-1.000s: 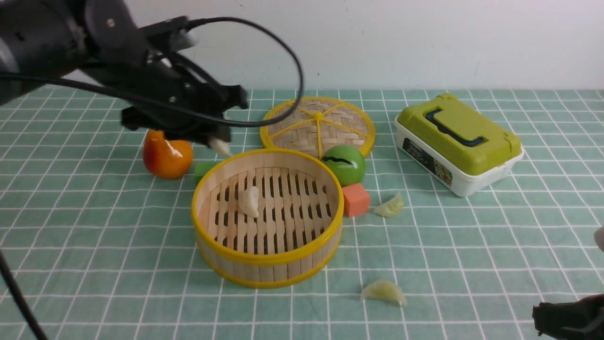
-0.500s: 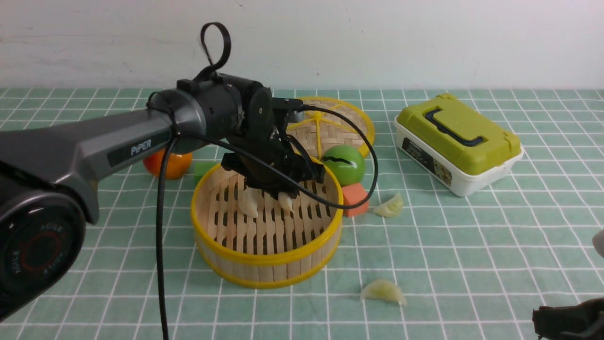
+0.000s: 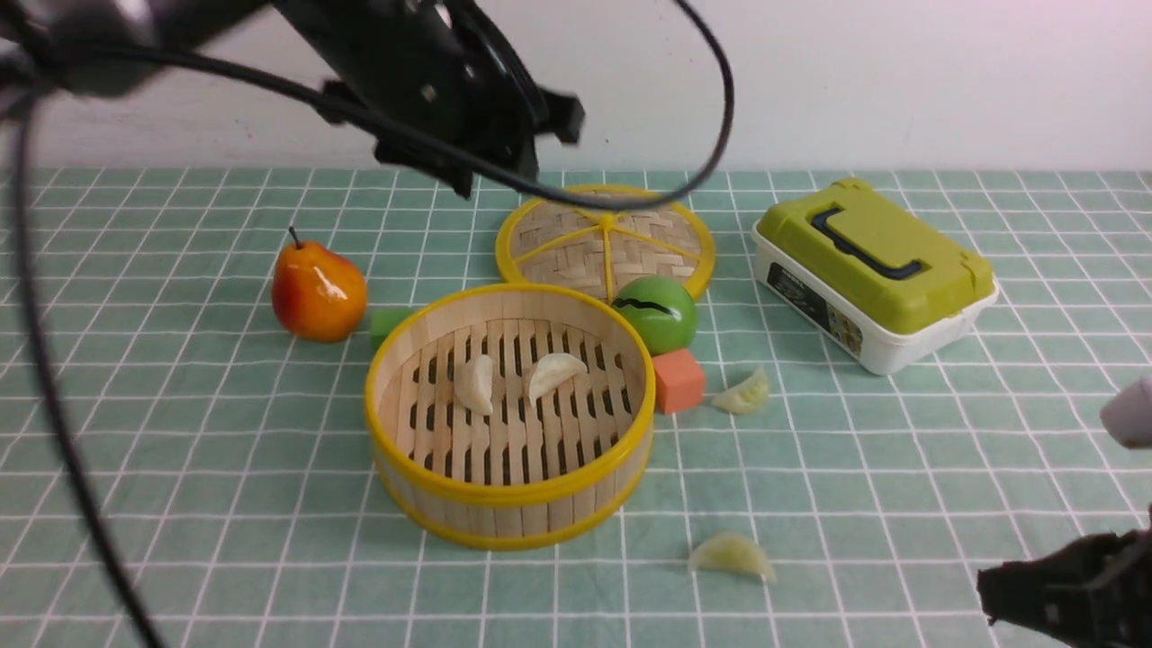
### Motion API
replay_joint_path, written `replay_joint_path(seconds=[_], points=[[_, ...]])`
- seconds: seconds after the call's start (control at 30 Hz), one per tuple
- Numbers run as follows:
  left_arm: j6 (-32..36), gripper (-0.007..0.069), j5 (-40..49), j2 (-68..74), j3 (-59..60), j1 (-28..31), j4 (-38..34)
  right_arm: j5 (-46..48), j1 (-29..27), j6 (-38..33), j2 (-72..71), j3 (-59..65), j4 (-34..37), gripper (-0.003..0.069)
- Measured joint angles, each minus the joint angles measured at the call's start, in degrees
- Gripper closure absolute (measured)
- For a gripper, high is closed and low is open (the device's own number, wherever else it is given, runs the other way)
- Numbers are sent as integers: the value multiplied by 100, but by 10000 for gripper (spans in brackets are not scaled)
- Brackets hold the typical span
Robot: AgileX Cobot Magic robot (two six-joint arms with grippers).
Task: Put the dumplings into the steamer on the table with the blue tablecloth.
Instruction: 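Reach for and grasp a dumpling lying on the table beside the steamer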
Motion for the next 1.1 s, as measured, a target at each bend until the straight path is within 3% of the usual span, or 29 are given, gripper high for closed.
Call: replay_joint_path(seconds=[0.1, 0.2, 0.4, 0.47, 0.5, 0.6, 0.77, 0.9, 1.1], points=[[8, 372, 282, -892, 134, 0, 0, 104, 260, -123, 453, -431, 32, 394], [175, 461, 356, -2041, 966, 0, -132, 79, 1005, -269, 1298, -1133, -147, 326], [564, 585, 11, -3839, 3431, 0, -169, 258, 2072, -312, 3294, -2796, -1473, 295], [574, 598, -33, -4060, 3840, 0, -107, 293, 2144, -312, 3612, -3075, -1701, 295], [578, 628, -60, -4603, 4537, 0, 74, 347, 2276, -312, 4154, -3538, -2246, 293], [578, 638, -22, -5273, 5455, 0, 395, 427, 2420, -312, 4826, -4111, -2997, 293], [573, 638, 225, -6280, 6668, 0, 886, 694, 2610, -312, 5475, -4585, -3380, 299], [313, 638, 250, -7094, 7373, 0, 1398, 641, 2767, -247, 5590, -4683, -3339, 370], [-274, 638, -105, -7896, 7996, 0, 1822, 760, 2829, 321, 5700, -4689, -3308, 593]])
